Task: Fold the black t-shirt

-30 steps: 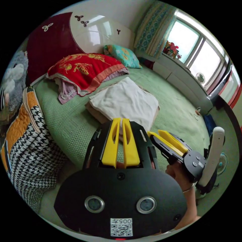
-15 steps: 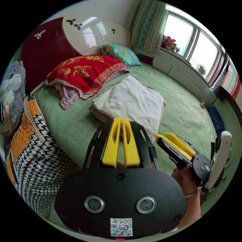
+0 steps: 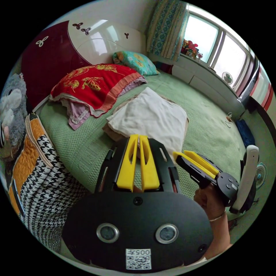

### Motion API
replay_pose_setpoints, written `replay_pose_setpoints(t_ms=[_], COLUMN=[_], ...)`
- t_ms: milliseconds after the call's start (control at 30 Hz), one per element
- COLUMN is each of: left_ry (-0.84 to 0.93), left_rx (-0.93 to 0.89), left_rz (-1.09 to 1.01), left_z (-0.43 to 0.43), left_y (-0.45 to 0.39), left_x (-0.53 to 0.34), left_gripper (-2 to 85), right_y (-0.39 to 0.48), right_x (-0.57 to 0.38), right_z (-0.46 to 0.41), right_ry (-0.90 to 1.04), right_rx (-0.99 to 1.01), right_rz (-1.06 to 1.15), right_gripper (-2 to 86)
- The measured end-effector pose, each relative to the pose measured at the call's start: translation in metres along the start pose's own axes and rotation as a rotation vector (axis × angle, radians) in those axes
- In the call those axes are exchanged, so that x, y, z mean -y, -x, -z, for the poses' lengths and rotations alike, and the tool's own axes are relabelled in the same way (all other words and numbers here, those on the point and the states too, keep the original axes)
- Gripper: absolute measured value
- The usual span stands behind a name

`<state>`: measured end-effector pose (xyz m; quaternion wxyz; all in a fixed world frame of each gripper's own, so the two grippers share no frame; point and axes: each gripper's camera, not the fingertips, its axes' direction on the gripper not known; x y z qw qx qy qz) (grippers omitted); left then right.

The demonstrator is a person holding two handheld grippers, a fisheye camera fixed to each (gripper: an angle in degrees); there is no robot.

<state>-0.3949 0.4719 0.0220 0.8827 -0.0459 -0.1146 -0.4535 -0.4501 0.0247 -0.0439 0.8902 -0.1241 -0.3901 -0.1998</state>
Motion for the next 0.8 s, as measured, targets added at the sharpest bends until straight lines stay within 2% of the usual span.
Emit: replay_pose_setpoints(t_ms=[800], left_ry=[0.02], left_rx=[0.066], left_rz=[0.016], left_z=[-0.029], left_y=[0.019], left_x=[0.026], left_gripper=[-0.3], right_y=[-0.04], right_x=[0.025], right_z=[-0.061], right_ry=[0.026], right_rx=[0.033], right_rz=[-0.011], right_gripper=[11.0])
